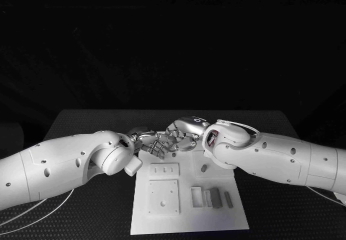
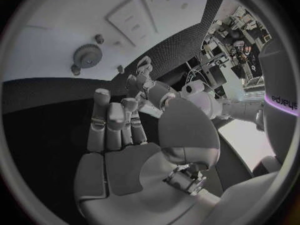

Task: Assemble the parts on the task board

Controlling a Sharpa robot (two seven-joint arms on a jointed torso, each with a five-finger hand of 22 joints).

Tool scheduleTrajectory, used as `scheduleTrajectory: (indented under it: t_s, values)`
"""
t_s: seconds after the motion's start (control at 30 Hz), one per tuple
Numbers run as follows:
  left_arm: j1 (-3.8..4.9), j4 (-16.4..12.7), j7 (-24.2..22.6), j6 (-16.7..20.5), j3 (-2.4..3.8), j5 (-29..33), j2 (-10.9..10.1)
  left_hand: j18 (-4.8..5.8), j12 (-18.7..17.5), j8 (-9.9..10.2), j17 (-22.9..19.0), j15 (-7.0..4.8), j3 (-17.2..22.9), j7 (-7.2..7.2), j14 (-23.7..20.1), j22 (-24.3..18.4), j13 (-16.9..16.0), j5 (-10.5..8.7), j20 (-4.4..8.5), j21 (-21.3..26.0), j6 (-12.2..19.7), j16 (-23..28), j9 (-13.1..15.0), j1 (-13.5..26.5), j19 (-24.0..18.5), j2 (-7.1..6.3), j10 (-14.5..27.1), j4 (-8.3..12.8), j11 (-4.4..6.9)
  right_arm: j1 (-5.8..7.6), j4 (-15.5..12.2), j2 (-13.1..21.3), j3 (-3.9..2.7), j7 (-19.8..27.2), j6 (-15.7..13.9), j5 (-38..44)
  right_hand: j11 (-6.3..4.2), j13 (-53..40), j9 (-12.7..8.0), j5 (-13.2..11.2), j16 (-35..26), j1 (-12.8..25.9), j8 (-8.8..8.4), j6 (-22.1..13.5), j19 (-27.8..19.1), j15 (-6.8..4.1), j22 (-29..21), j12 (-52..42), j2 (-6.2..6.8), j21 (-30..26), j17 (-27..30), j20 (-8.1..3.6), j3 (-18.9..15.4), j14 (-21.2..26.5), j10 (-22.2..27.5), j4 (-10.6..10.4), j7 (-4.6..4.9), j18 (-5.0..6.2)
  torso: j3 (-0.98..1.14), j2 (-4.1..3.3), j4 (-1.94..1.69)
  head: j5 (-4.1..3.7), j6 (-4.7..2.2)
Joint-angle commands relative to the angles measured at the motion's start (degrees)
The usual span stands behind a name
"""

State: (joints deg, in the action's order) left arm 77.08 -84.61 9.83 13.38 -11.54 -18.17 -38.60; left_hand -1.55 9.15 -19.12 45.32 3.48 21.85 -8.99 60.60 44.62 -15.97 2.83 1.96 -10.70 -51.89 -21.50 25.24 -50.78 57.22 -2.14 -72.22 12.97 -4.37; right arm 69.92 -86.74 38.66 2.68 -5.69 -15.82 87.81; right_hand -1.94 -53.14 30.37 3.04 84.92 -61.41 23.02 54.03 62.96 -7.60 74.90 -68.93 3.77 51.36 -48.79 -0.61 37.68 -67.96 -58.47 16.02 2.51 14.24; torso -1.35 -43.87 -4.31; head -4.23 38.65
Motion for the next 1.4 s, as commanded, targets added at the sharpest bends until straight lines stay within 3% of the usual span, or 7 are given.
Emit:
scheduleTrajectory:
  t_s: [0.03, 0.53, 0.73, 0.87, 1.1, 1.4]
  values:
    - [0.05, -0.45, -0.97, -1.30, 0.11, 0.47, 0.28, -0.56, -0.22, 0.23, 0.15, 0.10, 0.07, 0.09, 0.18, 0.08, -0.16, 0.00, 0.09, 0.23, -0.40, 0.32, -0.06, -0.09, -0.11, 0.61, 0.19, 0.42, 0.21, -0.02, 0.04, -0.52, 0.00, 0.54, 0.96, 0.14, -0.18, -0.07, 1.49, -0.15, 0.28, 0.09, 1.02, 6.99, 0.43, -0.28, 1.03, -0.20, -0.50, 0.26, -0.07, 0.15, 0.21, -0.05, -0.40, 0.29, 1.51, 0.76, 0.00, -0.05, 0.03, -0.08, 0.00]
    - [0.06, -0.65, -1.25, -1.02, 0.11, 0.72, 0.45, -0.47, -0.27, 0.14, 0.84, 0.00, 0.27, 0.27, 0.57, 0.38, -0.97, 0.02, 0.14, 0.29, -0.93, 0.65, -0.10, -0.97, 0.08, 2.58, -0.02, 1.81, 0.33, -0.04, 0.63, -1.49, 0.01, 0.66, 1.44, -0.12, -0.18, -0.08, 1.51, -0.15, 0.29, 0.16, 1.01, 7.00, 0.44, -0.29, 1.03, -0.21, -0.51, 0.26, -0.09, 0.13, 0.22, -0.05, -0.40, 0.32, 1.51, 0.76, 0.04, 0.01, 0.03, -0.03, 0.06]
    - [0.06, -0.57, -1.33, -0.54, 0.11, 0.72, 0.36, -0.30, -0.20, -0.12, 1.42, -0.13, 1.79, 0.60, 0.97, 0.55, -1.57, 0.00, 0.17, 0.46, -1.74, 0.83, -0.09, -2.29, 0.03, 5.67, -0.56, 2.27, 0.59, -0.05, 1.01, -1.47, 0.01, 0.54, 1.60, -0.13, -0.18, -0.09, 1.52, -0.15, 0.30, 0.18, 1.01, 7.00, 0.44, -0.29, 1.04, -0.22, -0.49, 0.27, -0.10, 0.12, 0.22, -0.05, -0.40, 0.35, 1.50, 0.76, 0.01, 0.02, -0.01, -0.06, 0.15]
    - [0.06, -0.53, -1.13, -0.63, 0.11, 0.41, 0.32, -0.22, 0.14, -0.64, 1.88, -0.31, 3.66, 1.08, 1.42, 0.77, -2.04, 0.00, 0.32, 0.36, -2.85, 0.74, 0.09, -3.87, 0.28, 6.81, -1.44, 2.65, 1.04, -0.05, 1.12, -1.42, 0.01, 0.45, 1.59, -0.13, -0.18, -0.09, 1.52, -0.15, 0.30, 0.18, 1.00, 7.00, 0.44, -0.29, 1.04, -0.22, -0.49, 0.27, -0.11, 0.12, 0.22, -0.05, -0.40, 0.36, 1.50, 0.76, 0.03, 0.02, 0.05, 0.00, 0.10]
    - [0.06, -0.42, -0.92, -0.77, 0.11, -0.36, 0.37, 0.31, 0.61, -1.35, 3.75, -0.94, 7.76, 1.89, 2.69, 1.47, -3.21, -0.01, 0.76, 0.16, -4.74, 0.13, 0.31, -5.80, 0.60, 6.72, -3.04, 2.82, 1.75, -0.05, 1.22, -1.40, 0.01, 0.39, 1.61, -0.12, -0.18, -0.10, 1.53, -0.15, 0.31, 0.20, 1.00, 7.00, 0.45, -0.29, 1.04, -0.23, -0.49, 0.27, -0.12, 0.11, 0.23, -0.04, -0.41, 0.38, 1.50, 0.76, 0.03, -0.01, 0.06, -0.06, 0.19]
    - [0.06, -0.55, -0.95, -1.00, 0.11, -0.42, 0.11, 0.71, 0.68, -1.51, 4.88, -1.20, 9.20, 2.14, 3.05, 1.89, -3.93, 0.02, 1.08, 0.16, -5.36, 0.06, 0.38, -5.62, 0.53, 6.73, -3.54, 2.50, 1.98, -0.07, 1.49, -1.11, 0.01, 0.32, 1.77, -0.13, -0.19, -0.11, 1.54, -0.15, 0.32, 0.21, 1.00, 7.02, 0.45, -0.29, 1.04, -0.23, -0.50, 0.27, -0.14, 0.10, 0.25, -0.04, -0.41, 0.39, 1.49, 0.76, -0.04, 0.02, -0.03, -0.39, 0.26]
